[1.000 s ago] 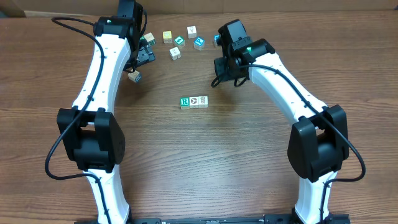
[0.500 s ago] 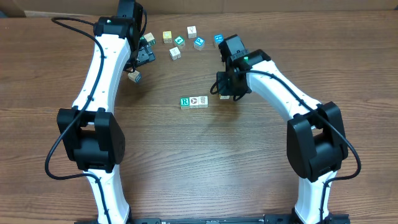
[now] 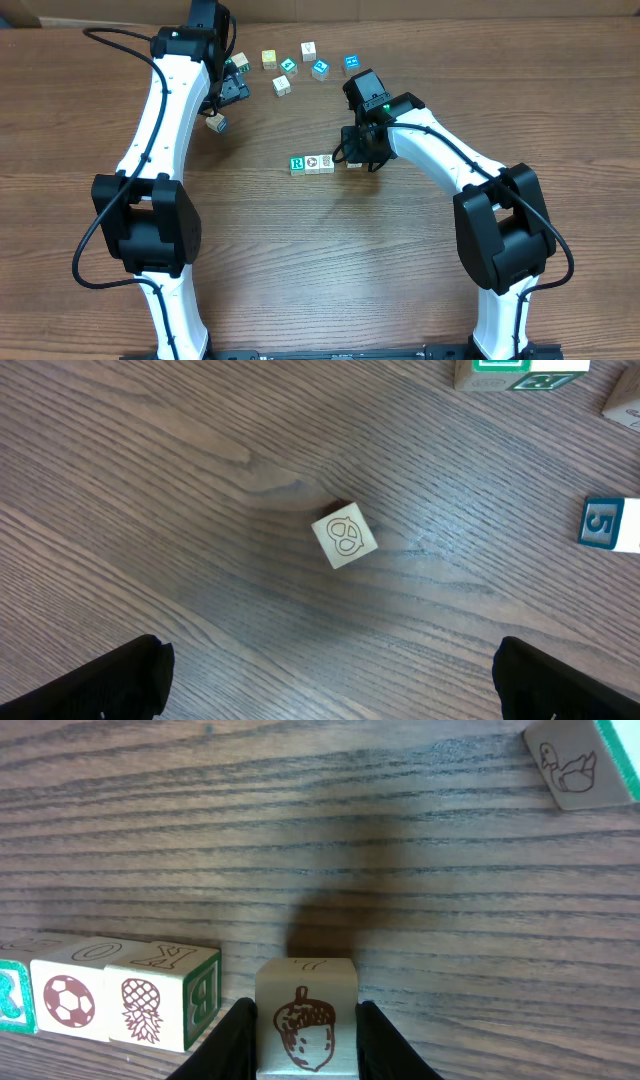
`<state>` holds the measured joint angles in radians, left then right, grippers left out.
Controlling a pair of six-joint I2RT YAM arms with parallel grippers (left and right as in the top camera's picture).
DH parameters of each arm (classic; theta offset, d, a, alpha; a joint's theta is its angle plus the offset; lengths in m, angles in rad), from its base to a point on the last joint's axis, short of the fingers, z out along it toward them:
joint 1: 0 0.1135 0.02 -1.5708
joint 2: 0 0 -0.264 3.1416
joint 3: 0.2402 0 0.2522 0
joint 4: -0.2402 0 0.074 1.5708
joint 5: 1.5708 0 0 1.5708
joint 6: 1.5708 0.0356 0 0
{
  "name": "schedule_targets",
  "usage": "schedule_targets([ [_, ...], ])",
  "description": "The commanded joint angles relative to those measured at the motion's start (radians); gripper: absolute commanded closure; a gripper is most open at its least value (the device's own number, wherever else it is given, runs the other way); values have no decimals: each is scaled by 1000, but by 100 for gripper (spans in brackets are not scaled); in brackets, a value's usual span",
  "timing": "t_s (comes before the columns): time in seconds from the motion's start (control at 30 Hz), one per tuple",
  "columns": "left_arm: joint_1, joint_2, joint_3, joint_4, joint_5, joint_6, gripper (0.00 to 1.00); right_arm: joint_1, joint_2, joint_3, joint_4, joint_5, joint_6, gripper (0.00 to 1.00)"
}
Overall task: Form a horizontal line
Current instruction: 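Lower the acorn block at the right end of the row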
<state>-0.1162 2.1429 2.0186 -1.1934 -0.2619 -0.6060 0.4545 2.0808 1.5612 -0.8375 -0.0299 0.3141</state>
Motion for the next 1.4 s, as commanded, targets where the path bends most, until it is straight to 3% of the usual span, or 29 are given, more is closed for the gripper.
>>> schedule_targets([
  [0.0, -1, -23, 19, -2, 4, 8, 0, 8, -3, -5, 6, -7, 5, 71],
  [0.27, -1, -23, 19, -2, 4, 8, 0, 8, -3, -5, 6, -6, 5, 60],
  [0.63, -1, -23, 19, -2, 4, 8, 1, -3, -3, -5, 33, 78, 36, 62],
  [0.83, -1, -23, 19, -2, 4, 8, 0, -22, -3, -5, 31, 170, 68, 72],
  [1.0, -1, -23, 19, -2, 4, 8, 0, -31, -3, -5, -33, 186, 84, 96],
  [1.37, -1, -23, 19, -2, 4, 8, 0, -30, -3, -13, -167, -47, 84, 96],
])
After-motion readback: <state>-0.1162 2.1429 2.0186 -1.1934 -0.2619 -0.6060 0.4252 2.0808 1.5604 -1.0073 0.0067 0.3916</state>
